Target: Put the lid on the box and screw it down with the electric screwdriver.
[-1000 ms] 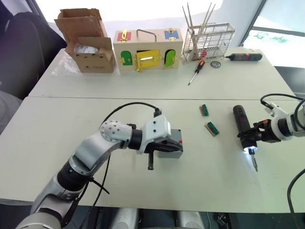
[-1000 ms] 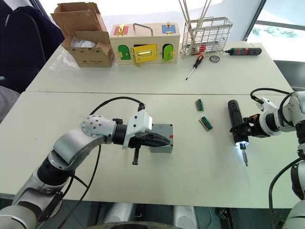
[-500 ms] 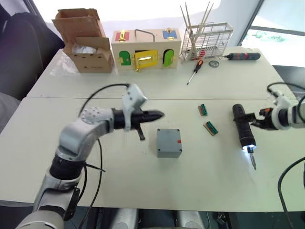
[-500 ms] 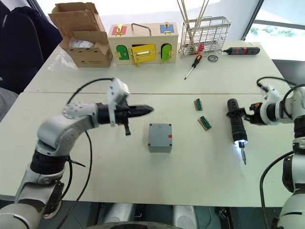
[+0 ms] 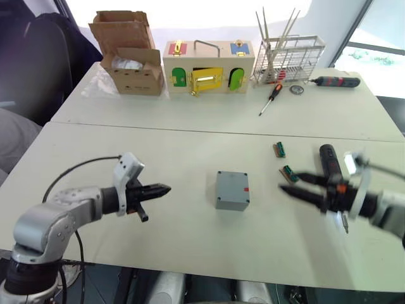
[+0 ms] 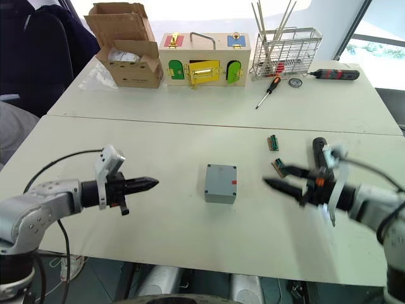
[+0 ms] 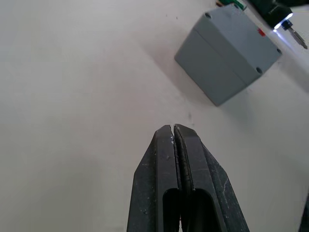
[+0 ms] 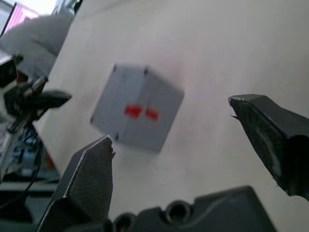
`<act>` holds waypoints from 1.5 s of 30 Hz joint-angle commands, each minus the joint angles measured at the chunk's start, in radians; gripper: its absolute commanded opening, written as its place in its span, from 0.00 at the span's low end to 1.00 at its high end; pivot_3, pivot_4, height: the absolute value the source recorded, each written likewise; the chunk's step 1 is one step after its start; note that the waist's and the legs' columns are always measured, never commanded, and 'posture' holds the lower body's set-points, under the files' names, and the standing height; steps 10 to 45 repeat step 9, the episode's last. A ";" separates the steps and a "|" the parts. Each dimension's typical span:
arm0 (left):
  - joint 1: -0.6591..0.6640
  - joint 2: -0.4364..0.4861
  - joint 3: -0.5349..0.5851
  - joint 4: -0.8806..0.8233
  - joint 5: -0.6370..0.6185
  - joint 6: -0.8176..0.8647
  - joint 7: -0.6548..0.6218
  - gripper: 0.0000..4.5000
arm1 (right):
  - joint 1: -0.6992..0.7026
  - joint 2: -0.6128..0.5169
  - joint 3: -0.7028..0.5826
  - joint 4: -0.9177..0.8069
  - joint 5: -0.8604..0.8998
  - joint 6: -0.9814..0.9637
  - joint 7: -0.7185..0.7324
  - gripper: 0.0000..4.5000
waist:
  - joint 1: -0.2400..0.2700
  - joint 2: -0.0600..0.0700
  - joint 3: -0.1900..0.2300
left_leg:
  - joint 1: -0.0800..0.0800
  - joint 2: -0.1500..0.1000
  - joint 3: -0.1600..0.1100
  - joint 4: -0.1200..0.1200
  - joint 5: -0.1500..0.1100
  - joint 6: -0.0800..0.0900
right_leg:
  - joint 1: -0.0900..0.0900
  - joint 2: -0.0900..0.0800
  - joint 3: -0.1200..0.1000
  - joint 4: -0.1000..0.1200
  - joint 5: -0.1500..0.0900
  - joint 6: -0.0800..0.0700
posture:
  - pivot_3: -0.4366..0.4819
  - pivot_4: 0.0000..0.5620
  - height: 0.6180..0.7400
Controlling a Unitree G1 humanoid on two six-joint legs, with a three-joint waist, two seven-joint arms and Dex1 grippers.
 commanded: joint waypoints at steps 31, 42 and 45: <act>0.129 -0.038 -0.062 -0.098 -0.072 -0.016 0.037 0.00 | 0.191 -0.065 0.041 -0.030 -0.058 -0.144 0.093 0.99 | 0.001 -0.001 -0.001 | 0.002 0.001 0.001 -0.002 0.000 -0.001 | 0.000 0.000 0.000 0.000 0.000 -0.001 | 0.48 0.27 0.92; 0.129 -0.038 -0.062 -0.098 -0.072 -0.016 0.037 0.00 | 0.191 -0.065 0.041 -0.030 -0.058 -0.144 0.093 0.99 | 0.001 -0.001 -0.001 | 0.002 0.001 0.001 -0.002 0.000 -0.001 | 0.000 0.000 0.000 0.000 0.000 -0.001 | 0.48 0.27 0.92; 0.129 -0.038 -0.062 -0.098 -0.072 -0.016 0.037 0.00 | 0.191 -0.065 0.041 -0.030 -0.058 -0.144 0.093 0.99 | 0.001 -0.001 -0.001 | 0.002 0.001 0.001 -0.002 0.000 -0.001 | 0.000 0.000 0.000 0.000 0.000 -0.001 | 0.48 0.27 0.92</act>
